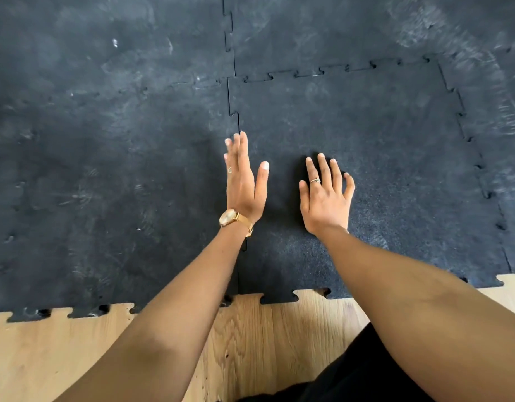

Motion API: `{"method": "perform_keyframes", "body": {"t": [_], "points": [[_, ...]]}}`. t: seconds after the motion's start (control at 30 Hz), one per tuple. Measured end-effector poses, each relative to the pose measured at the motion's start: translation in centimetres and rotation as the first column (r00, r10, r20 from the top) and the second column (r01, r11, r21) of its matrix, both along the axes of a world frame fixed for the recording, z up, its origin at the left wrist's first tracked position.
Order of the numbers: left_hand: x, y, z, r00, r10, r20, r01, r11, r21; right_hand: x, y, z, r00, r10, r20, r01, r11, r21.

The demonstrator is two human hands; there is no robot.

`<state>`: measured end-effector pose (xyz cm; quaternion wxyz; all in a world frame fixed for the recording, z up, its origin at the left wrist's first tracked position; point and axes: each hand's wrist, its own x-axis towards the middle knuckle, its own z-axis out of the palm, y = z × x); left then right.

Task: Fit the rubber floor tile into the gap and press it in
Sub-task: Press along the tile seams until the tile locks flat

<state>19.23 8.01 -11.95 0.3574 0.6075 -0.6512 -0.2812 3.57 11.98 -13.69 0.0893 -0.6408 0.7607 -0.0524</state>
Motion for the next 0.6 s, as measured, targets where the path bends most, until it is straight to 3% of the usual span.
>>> {"method": "perform_keyframes", "body": {"t": [0.07, 0.1, 0.2, 0.27, 0.4, 0.47, 0.53, 0.6], "points": [[-0.4, 3.4, -0.5, 0.993, 0.115, 0.028, -0.116, 0.993, 0.015, -0.1, 0.0, -0.1, 1.0, -0.003, 0.003, 0.003, 1.0, -0.01], [-0.6, 5.5, -1.0, 0.987, 0.111, 0.118, -0.113, 0.994, 0.012, -0.1, 0.1, -0.2, 1.0, -0.005, 0.008, 0.005, 1.0, -0.014], [-1.0, 8.7, -2.3, 0.876, -0.073, 0.476, 0.073, 0.997, 0.019, -0.1, 0.1, -0.3, 1.0, -0.004, 0.013, 0.004, 1.0, -0.021], [-1.2, 8.0, -1.8, 0.865, -0.104, 0.491, 0.078, 0.994, 0.073, -0.1, 0.0, -0.2, 1.0, 0.003, 0.023, -0.003, 1.0, -0.019], [-0.6, 8.5, -0.9, 0.91, -0.163, 0.381, 0.134, 0.986, 0.104, -0.2, 0.2, 0.0, 1.0, -0.002, 0.029, 0.003, 1.0, -0.022], [-0.3, 10.2, -1.7, 0.867, -0.098, 0.489, 0.068, 0.995, 0.079, -0.1, 0.1, -0.3, 0.999, 0.004, 0.033, -0.002, 0.999, -0.049], [-0.3, 12.1, -2.5, 0.754, -0.08, 0.653, 0.039, 0.996, 0.076, 0.0, 0.1, -0.6, 0.999, -0.001, 0.042, 0.004, 0.997, -0.071], [-0.3, 12.7, -2.9, 0.709, -0.103, 0.698, 0.058, 0.994, 0.089, -0.1, 0.1, -0.5, 0.999, -0.015, 0.043, 0.018, 0.997, -0.074]]}}
